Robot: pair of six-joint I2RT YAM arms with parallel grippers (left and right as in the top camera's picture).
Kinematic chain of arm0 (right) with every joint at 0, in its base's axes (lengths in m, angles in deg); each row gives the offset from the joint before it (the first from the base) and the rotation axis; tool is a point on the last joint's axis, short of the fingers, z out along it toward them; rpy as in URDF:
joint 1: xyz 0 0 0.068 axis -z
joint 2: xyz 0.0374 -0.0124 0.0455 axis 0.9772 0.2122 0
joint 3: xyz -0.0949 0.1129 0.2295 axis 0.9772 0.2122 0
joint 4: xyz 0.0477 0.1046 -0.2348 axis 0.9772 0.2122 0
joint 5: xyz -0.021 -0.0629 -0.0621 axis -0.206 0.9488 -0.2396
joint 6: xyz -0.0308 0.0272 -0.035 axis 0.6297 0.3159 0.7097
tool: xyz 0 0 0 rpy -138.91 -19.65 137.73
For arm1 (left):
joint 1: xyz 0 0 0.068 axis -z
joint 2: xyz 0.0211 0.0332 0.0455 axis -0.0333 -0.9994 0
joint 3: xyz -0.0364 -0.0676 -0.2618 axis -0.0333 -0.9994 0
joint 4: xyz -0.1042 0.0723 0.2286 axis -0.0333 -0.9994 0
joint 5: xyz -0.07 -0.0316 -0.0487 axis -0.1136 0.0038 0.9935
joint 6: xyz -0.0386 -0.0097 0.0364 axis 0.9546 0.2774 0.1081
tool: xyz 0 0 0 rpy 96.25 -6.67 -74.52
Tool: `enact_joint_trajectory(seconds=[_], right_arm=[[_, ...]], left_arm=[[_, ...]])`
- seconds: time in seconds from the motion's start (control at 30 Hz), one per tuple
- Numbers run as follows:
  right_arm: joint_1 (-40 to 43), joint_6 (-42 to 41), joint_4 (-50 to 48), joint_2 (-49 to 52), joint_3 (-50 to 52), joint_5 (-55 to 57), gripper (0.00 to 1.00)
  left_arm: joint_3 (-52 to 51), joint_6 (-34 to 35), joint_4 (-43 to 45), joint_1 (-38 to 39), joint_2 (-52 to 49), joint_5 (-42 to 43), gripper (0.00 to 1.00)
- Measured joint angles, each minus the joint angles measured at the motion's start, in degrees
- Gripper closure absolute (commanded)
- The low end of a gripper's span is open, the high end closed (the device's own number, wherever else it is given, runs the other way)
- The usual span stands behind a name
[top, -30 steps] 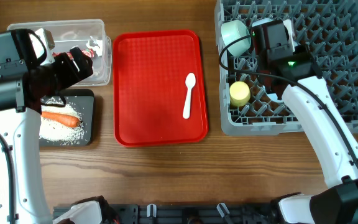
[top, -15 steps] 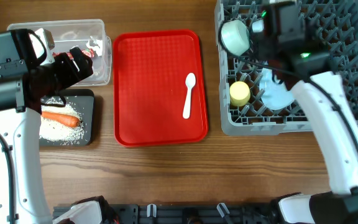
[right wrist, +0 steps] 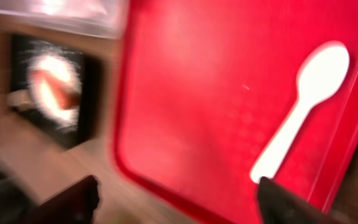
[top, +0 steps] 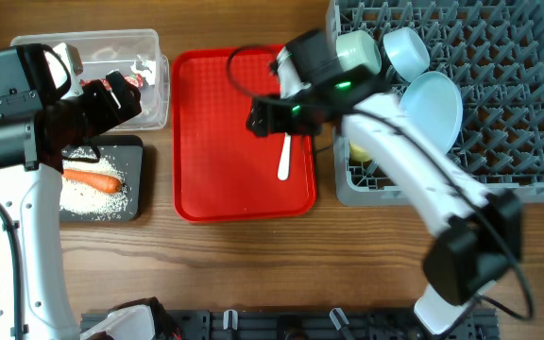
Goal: Sort waste into correct bins and load items into the dishwasher rack
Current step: 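Reach the right gripper to the white spoon and grasp it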
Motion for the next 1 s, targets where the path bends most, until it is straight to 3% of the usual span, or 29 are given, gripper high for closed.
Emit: enact_joint_trajectory(seconds=[0.1, 0.2, 0.57, 0.8, 1.0], right_arm=[[-3.30, -4.74, -0.02, 4.20, 0.04, 7.89, 0.42], [-3.67, -8.04, 0.31, 6.23, 0.04, 12.55, 0.49], [-2.84, -11.61, -2.67, 18.27, -0.02, 20.94, 0.63], [-0.15, -12.13, -5.03, 18.60, 0.00, 23.10, 0.95], [0.02, -11.89, -5.60, 18.67, 0.00, 23.56, 0.96]], left_arm=[[0.00, 0.00, -0.02, 0.02, 0.00, 0.00, 0.00], [0.00, 0.00, -0.02, 0.02, 0.00, 0.00, 0.00], [0.00, 0.00, -0.02, 0.02, 0.00, 0.00, 0.00], [0.00, 0.00, -0.02, 0.02, 0.00, 0.00, 0.00], [0.00, 0.00, -0.02, 0.02, 0.00, 0.00, 0.00]])
